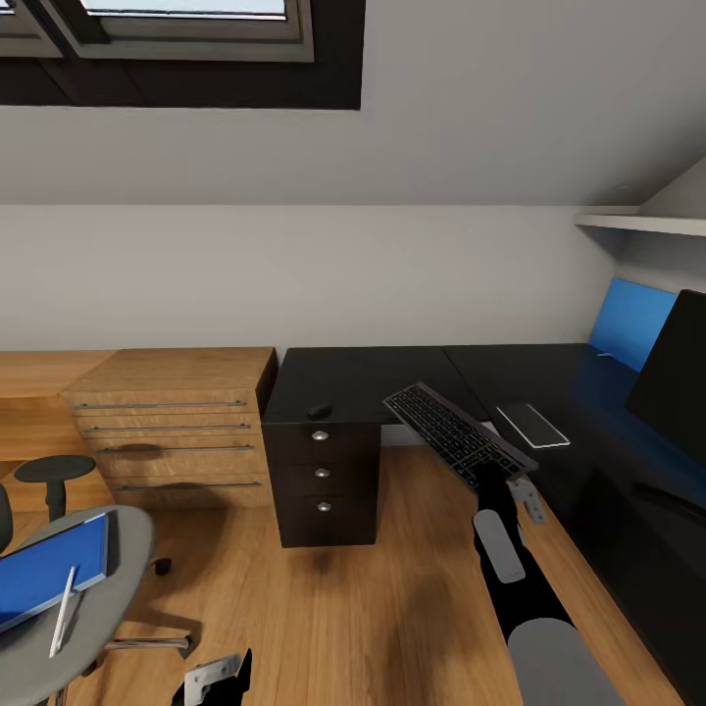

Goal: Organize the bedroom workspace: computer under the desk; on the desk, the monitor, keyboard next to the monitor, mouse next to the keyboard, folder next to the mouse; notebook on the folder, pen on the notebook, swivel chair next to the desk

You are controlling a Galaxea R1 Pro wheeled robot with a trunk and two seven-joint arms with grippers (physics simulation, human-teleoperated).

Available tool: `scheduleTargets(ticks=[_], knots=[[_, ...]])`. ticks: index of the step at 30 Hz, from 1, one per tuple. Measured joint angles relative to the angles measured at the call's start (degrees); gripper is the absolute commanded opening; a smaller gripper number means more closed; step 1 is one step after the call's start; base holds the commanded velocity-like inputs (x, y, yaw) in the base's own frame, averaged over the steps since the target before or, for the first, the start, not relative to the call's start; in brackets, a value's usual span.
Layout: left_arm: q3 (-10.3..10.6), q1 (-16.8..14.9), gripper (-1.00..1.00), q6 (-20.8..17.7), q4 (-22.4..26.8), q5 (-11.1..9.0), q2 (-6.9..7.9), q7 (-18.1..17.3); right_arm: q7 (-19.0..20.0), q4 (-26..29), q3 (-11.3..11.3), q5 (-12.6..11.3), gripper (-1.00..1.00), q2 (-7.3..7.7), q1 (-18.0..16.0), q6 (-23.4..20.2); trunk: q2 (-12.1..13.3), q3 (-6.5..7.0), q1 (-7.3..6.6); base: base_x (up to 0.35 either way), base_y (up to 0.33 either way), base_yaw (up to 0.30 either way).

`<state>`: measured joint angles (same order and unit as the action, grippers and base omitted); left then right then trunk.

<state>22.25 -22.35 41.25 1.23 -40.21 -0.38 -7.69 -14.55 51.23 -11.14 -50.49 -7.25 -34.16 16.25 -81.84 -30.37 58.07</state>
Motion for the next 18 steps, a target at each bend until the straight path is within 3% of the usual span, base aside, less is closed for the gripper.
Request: scheduleTargets(ticks=[18], knots=[[0.0, 0.0, 1.00, 0.0, 0.0, 0.0, -0.04, 0.0, 0.0, 0.1, 1.5, 0.0, -1.00, -0.19, 0.0, 0.0, 0.0, 0.00, 0.00, 0.000, 0.000, 0.000]])
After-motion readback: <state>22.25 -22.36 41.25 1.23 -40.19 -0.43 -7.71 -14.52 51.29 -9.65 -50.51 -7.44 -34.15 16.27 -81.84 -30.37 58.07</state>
